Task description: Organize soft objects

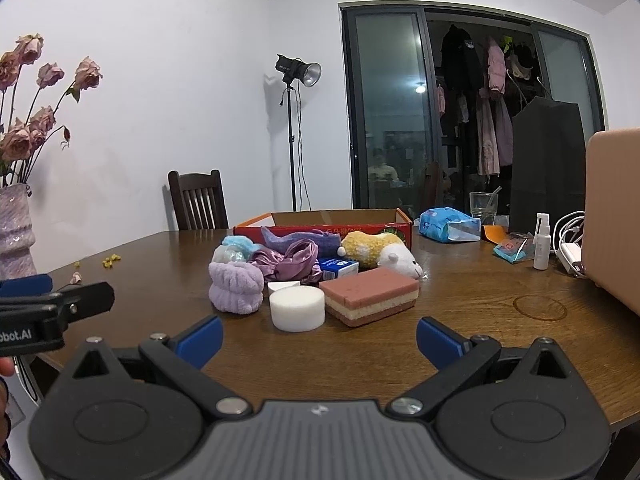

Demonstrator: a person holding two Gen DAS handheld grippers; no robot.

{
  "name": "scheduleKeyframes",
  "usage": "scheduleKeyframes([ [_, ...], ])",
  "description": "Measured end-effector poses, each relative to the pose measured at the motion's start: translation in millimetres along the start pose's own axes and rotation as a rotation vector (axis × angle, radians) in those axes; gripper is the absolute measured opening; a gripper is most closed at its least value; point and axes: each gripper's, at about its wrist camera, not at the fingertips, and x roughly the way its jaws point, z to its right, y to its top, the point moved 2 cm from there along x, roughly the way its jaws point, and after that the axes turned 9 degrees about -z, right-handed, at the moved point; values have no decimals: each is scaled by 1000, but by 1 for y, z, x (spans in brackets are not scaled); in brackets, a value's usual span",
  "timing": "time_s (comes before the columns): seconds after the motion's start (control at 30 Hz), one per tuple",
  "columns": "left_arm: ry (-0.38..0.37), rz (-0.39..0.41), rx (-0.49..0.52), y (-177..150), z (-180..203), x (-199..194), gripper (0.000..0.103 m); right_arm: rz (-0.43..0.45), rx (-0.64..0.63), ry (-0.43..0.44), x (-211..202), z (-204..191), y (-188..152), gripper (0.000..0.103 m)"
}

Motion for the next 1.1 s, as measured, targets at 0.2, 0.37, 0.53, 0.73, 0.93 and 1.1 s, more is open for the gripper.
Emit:
scheduleKeyframes([
  [0.2, -3, -2, 2, -1, 0, 1, 103, -2, 4, -2, 0, 2, -1, 103],
  [0.37, -5, -5, 3, -2, 0, 2, 103, -2, 3, -5, 1, 2, -1, 103],
  [0.53, -6, -6, 6, -3, 1, 3, 103, -1, 3, -6, 1, 2, -2, 103],
  [0.73, -5, -6, 5, -3, 1, 3, 103, -1, 2, -6, 1, 3, -1, 103],
  [0.93, -6, -7, 4, -3, 2, 4, 103, -1, 2, -6, 1, 3, -1, 103],
  [1.1, -8, -4, 1, -2, 1, 5, 103, 16, 0, -7, 0, 4, 1, 103],
])
